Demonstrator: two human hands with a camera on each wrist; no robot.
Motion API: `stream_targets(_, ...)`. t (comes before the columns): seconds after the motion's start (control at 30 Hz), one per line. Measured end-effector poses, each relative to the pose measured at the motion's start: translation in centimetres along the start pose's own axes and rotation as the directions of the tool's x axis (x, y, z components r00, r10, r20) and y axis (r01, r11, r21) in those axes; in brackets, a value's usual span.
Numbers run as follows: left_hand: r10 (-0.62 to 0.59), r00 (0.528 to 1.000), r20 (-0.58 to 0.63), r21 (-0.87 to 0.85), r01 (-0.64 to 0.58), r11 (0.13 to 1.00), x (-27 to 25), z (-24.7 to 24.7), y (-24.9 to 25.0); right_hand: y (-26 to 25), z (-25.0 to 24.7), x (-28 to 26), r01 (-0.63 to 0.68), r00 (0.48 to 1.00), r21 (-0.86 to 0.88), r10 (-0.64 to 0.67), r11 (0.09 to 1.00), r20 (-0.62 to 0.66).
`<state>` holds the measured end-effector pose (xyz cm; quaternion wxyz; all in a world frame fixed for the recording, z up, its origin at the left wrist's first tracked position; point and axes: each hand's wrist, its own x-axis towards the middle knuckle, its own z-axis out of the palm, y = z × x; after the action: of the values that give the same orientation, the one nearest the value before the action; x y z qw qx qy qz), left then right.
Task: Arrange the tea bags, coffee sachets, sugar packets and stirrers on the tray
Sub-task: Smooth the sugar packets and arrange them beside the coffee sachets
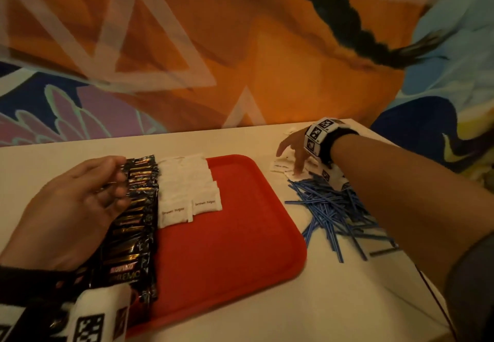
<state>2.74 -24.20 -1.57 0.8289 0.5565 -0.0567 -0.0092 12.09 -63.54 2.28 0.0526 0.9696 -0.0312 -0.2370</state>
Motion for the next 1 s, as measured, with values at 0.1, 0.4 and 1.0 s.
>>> stream_targets(0.1, -0.005, 1.000, 0.004, 0.010, 0.005, 1.000, 0.2, -0.2, -0.1, 0.3, 1.1, 1.1, 0.007, 0.999, -0.015, -0.007, 1.000, -0.041)
stream_targets(0.4, -0.002, 1.000, 0.020, 0.018, 0.002, 1.000, -0.2, 0.4, 0.0, 1.6, 1.2, 1.9, -0.048, 0.994, 0.014, 0.049, 0.999, -0.102)
stream_targets(1.0, -0.032, 0.998, 0.046, -0.010, 0.032, 0.999, -0.5, 0.6, 0.1, 1.4, 0.8, 1.8, -0.019, 0.906, 0.232, 0.115, 0.973, -0.407)
